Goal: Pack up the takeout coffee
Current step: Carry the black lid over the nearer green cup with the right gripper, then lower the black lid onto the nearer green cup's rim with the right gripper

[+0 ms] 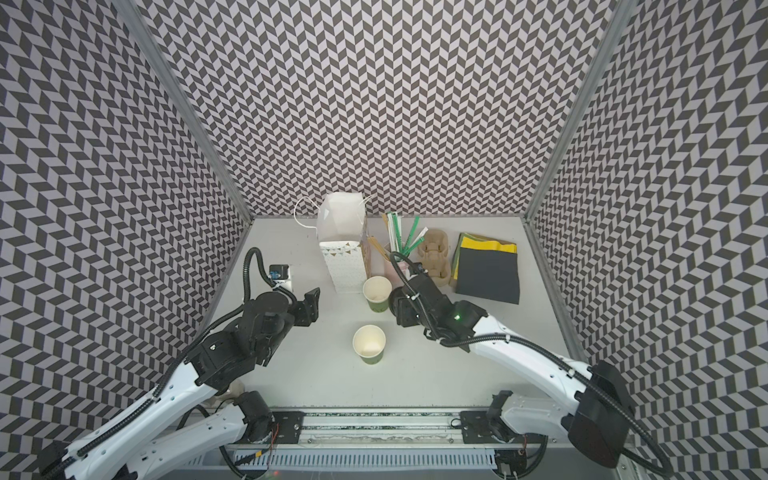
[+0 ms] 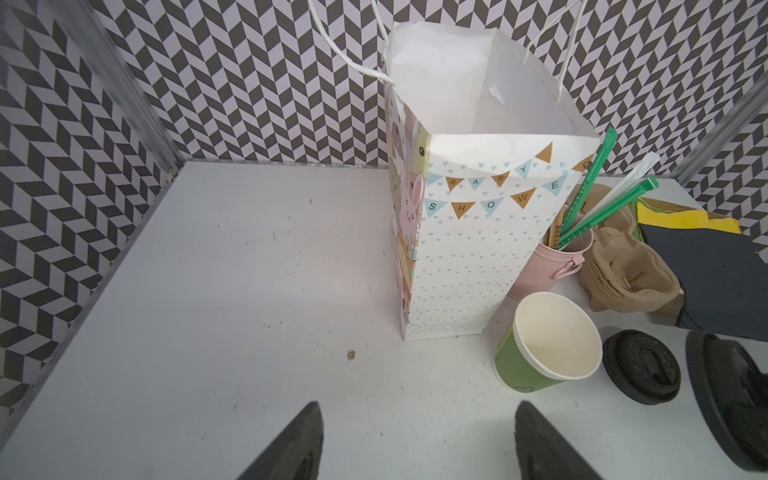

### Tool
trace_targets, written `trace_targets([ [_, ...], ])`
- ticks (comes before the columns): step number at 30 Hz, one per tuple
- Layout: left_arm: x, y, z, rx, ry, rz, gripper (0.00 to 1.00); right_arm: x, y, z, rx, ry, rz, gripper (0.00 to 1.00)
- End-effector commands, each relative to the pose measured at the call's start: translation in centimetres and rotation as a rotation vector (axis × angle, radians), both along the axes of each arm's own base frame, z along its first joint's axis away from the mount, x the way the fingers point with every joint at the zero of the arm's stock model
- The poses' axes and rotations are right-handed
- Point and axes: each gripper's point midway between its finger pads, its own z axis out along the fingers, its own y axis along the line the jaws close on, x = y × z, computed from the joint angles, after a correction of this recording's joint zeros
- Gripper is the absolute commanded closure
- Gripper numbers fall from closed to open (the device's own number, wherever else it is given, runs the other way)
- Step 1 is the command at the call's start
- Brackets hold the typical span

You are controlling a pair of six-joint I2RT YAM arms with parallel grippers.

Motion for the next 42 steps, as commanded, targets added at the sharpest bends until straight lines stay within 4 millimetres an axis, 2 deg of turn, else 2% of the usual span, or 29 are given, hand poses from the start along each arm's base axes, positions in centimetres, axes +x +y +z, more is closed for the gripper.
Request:
trace_targets([
  [1, 0.1, 1.4, 0.1, 0.004, -0.010, 0.067, 0.27, -1.9, 1.0, 1.0, -0.042, 0.002, 0.063, 0.57],
  [2, 0.1, 1.6, 0.1, 0.004, -0.013, 0.076, 0.27, -2.4, 1.4, 1.2, -0.052, 0.004, 0.079, 0.64],
  [7, 0.1, 2.4, 0.5, -0.003, -0.027, 0.100, 0.26, -4.5, 3.1, 1.6, -0.078, 0.019, 0.156, 0.87],
  [11, 0.1, 3.0, 0.6, -0.002, -0.031, 0.127, 0.27, -6.7, 5.0, 0.5, -0.097, 0.080, 0.276, 1.00],
  [16, 0.0, 3.8, 0.9, -0.011, -0.041, 0.158, 0.26, -7.7, 5.6, -0.9, -0.201, 0.118, 0.337, 1.00],
  [21, -0.4, 4.4, 1.3, -0.028, -0.061, 0.174, 0.26, -8.2, 6.2, -1.0, -0.267, 0.121, 0.379, 1.00],
  [31, -0.6, 4.8, 1.6, -0.033, -0.070, 0.191, 0.25, -7.5, 7.1, -2.7, -0.379, 0.124, 0.405, 1.00],
  [37, -0.7, 5.2, 1.8, -0.039, -0.082, 0.206, 0.25, -6.9, 8.3, -2.2, -0.392, 0.105, 0.417, 1.00],
  [42, -0.8, 5.4, 1.9, -0.038, -0.087, 0.213, 0.24, -6.6, 8.6, -2.8, -0.424, 0.106, 0.429, 1.00],
])
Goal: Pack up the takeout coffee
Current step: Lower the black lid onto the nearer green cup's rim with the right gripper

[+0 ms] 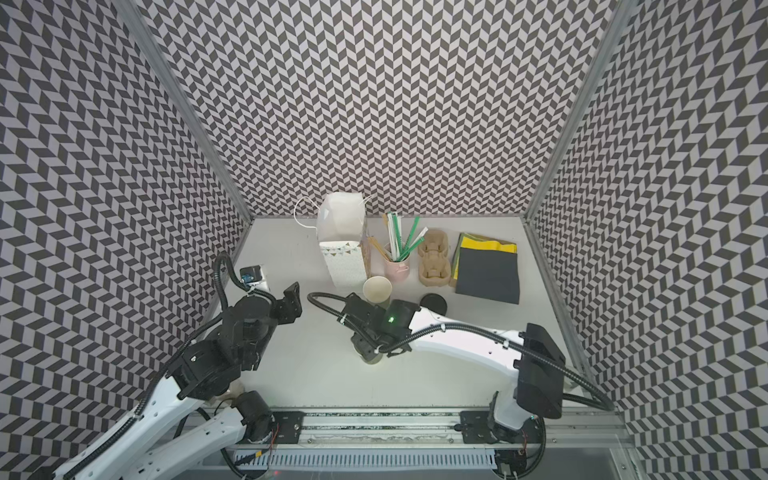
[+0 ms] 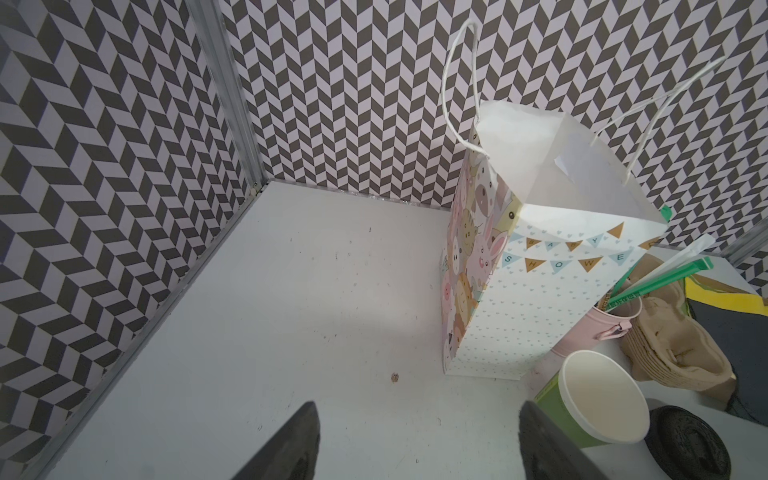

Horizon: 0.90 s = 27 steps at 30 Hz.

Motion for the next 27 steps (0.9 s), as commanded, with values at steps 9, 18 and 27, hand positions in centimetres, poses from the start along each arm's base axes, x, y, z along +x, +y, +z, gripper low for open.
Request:
trace_targets([
  [9, -0.1, 0.9, -0.4, 0.003, 0.002, 0.037, 0.24, -0.3, 0.7, -0.4, -0.030, 0.010, 0.053, 1.00],
  [18, 0.0, 0.9, -0.5, 0.005, 0.004, 0.035, 0.24, -0.5, 0.9, -1.0, -0.028, 0.023, 0.063, 1.00],
  [27, 0.0, 0.9, -0.6, 0.006, 0.006, 0.036, 0.24, -0.5, 0.6, -1.9, -0.049, 0.028, 0.062, 1.00],
])
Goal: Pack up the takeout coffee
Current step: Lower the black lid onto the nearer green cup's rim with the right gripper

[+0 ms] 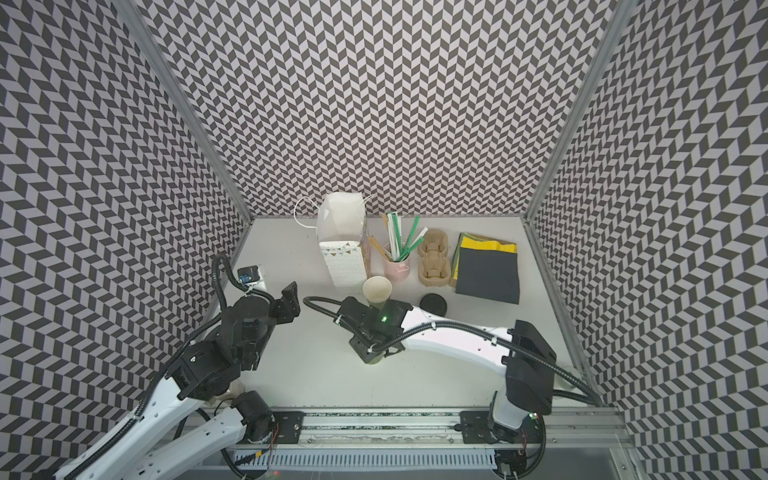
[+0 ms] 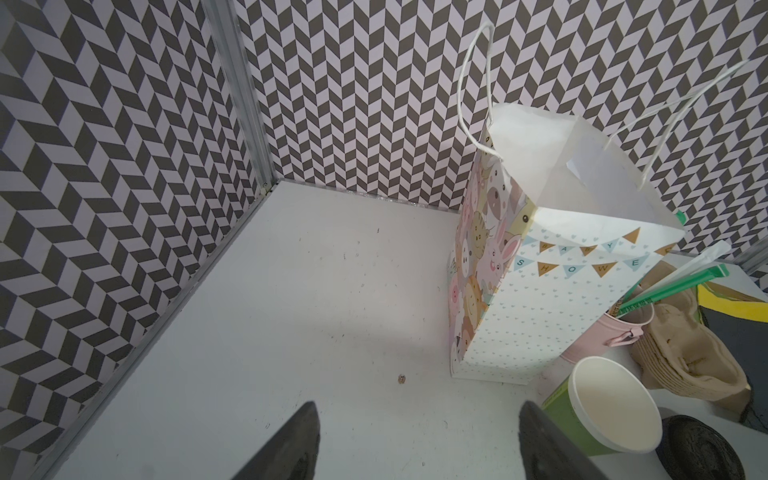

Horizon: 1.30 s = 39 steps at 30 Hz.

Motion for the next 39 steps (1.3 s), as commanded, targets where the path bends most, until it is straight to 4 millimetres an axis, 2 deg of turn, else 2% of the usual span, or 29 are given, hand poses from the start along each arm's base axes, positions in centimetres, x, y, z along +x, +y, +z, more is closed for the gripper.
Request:
trace_targets([
  [1, -0.1, 0.4, -0.4, 0.004, 0.004, 0.014, 0.24, -0.2, 0.3, -0.5, -0.005, 0.000, 0.018, 1.00],
  [10, 0.0, 0.3, -0.4, 0.003, 0.007, 0.010, 0.24, -0.5, -0.7, -1.8, -0.044, 0.012, 0.006, 1.00],
  [17, 0.0, 0.3, -0.5, 0.005, 0.011, 0.008, 0.24, -1.8, -1.1, -3.7, -0.071, 0.048, 0.020, 1.00],
  [21, 0.0, 0.3, -0.5, 0.004, 0.012, 0.007, 0.24, -2.1, -2.2, -4.6, -0.105, 0.051, 0.008, 1.00],
  [25, 0.0, 0.2, -0.6, 0.003, 0.012, 0.003, 0.24, -1.7, -3.1, -4.5, -0.134, 0.022, -0.015, 1.00],
  [29, 0.0, 0.1, -0.7, 0.006, 0.016, 0.000, 0.24, -1.6, -2.8, -4.2, -0.132, 0.022, -0.016, 1.00],
  [39, 0.0, 0.0, -0.8, 0.009, 0.021, -0.006, 0.24, -0.3, -1.9, -2.0, -0.086, -0.016, -0.052, 1.00],
])
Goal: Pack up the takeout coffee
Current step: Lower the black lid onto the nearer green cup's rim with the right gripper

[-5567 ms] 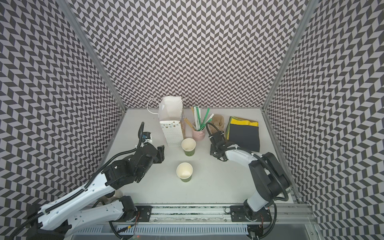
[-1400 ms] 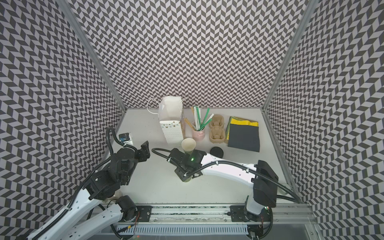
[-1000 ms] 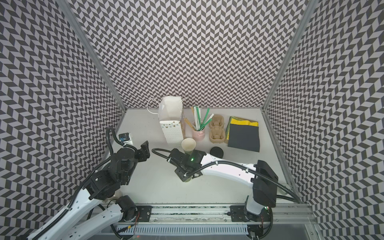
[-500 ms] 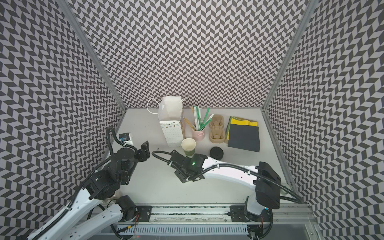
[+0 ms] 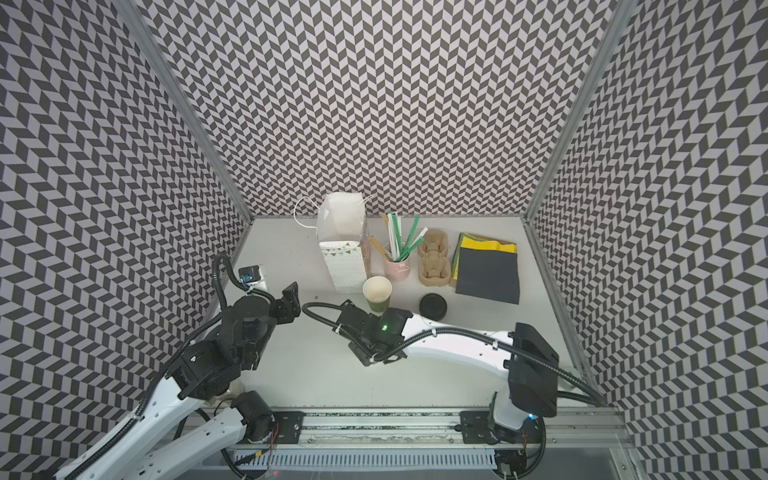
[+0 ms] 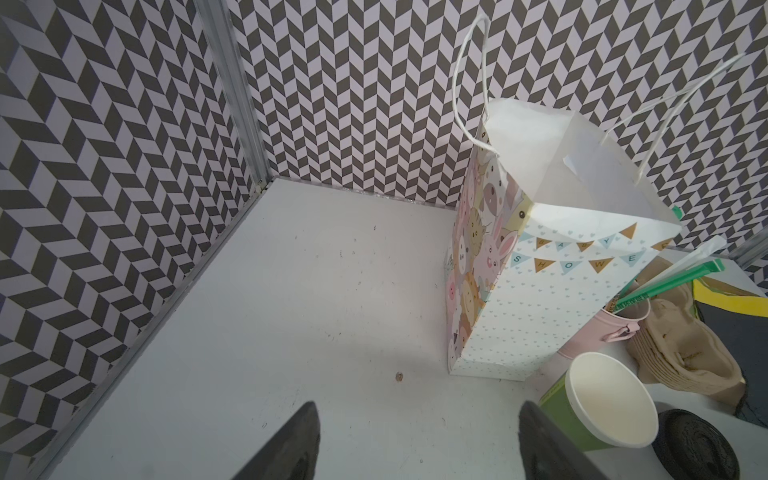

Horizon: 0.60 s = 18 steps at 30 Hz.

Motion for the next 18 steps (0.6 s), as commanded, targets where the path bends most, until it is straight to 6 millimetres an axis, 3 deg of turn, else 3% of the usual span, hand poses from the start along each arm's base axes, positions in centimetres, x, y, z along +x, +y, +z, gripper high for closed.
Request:
trace_targets([
  [1, 0.0, 0.2, -0.6, 0.010, 0.013, 0.009, 0.24, -0.4, -1.8, -1.6, -0.084, 0.049, -0.028, 1.00],
  [14, 0.0, 0.1, -0.7, 0.012, 0.019, 0.004, 0.24, -1.7, -2.0, -4.9, -0.104, 0.128, -0.009, 1.00],
  [18, 0.1, 0.0, -0.9, 0.013, 0.023, -0.001, 0.24, -2.1, -2.9, -6.1, -0.126, 0.142, -0.020, 1.00],
])
